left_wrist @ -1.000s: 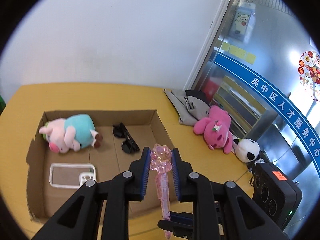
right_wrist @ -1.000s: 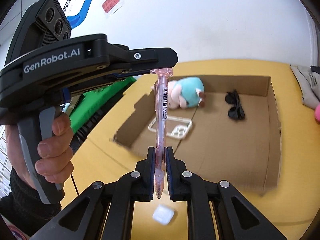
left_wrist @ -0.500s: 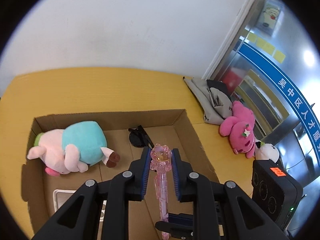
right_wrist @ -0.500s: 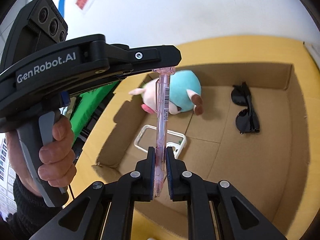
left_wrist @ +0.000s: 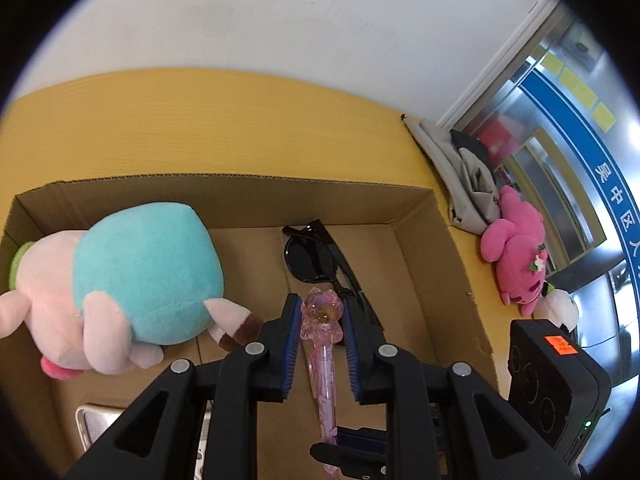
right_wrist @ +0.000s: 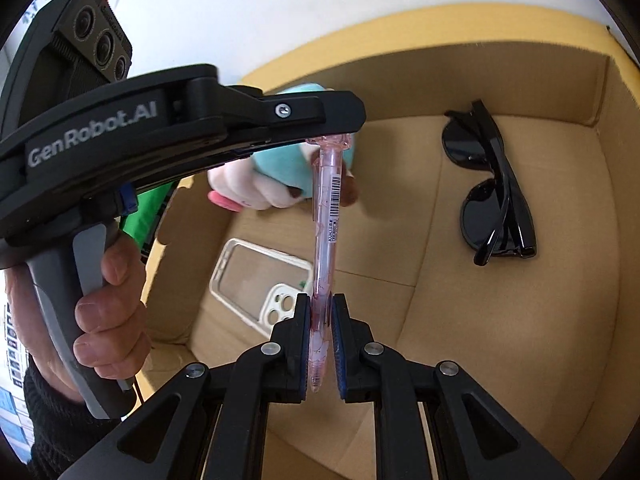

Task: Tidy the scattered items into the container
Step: 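Lift the pink pen with the left tool and carry it over the box, then lower the pen into the box and open the left tool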

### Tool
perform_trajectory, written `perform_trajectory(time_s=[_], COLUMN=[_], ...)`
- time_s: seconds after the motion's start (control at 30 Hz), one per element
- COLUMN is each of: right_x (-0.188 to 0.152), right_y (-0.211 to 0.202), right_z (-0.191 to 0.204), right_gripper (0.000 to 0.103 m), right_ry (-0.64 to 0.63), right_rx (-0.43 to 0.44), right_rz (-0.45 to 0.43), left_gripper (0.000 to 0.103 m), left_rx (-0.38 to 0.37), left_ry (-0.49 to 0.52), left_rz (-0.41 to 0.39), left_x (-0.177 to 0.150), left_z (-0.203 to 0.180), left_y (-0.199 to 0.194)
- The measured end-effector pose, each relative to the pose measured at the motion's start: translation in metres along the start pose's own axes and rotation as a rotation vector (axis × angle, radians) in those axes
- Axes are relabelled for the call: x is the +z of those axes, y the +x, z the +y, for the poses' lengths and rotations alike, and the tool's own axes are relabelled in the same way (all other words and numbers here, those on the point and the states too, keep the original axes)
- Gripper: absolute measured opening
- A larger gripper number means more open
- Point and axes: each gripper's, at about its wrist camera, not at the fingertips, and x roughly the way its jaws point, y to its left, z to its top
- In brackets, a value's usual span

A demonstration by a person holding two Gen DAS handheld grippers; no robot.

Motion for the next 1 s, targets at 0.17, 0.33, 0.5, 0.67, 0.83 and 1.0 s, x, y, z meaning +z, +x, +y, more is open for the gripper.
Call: perform_trajectory(time_s=[0.17, 0.33, 0.5, 0.67, 0.83, 1.0], right_x=[0.004, 0.005, 0.006, 0.008, 0.01, 0.011], right_y=[0.017, 0.031, 0.042, 0.047, 0.048, 0.049], right_z=[-0.014, -0.022, -0.027, -0.032, -0.036, -0.035], right_gripper=[0.011, 0.011, 0.012, 0.012, 0.012, 0.013], right_ry=[0.04, 0.066, 0.087, 0.107, 0.124, 0.122], right_rx=[0.004, -0.001, -0.003, -0.01, 0.008, 0.003], right_rz=[0.039, 0.073, 0.107, 0.14, 0.148, 0.148], left_gripper=[0.019, 0.019, 0.019, 0.019, 0.02, 0.021], left_rx=[0.007, 0.013, 0.03, 0.048, 0.055, 0.074], left_ry=[-0.007, -0.048, -0.04, -0.034, -0.045, -0.044], left_rz=[0.043, 0.081, 0.115, 0.135, 0.143, 0.141], left_x=[0.001, -0.002, -0.005, -0.006, -0.007, -0.01], left_z=[0.012, 0.024, 0.027, 0.027, 0.031, 0.036], left_y=[0.023, 0.041, 0.056, 0.065, 0.07, 0.071])
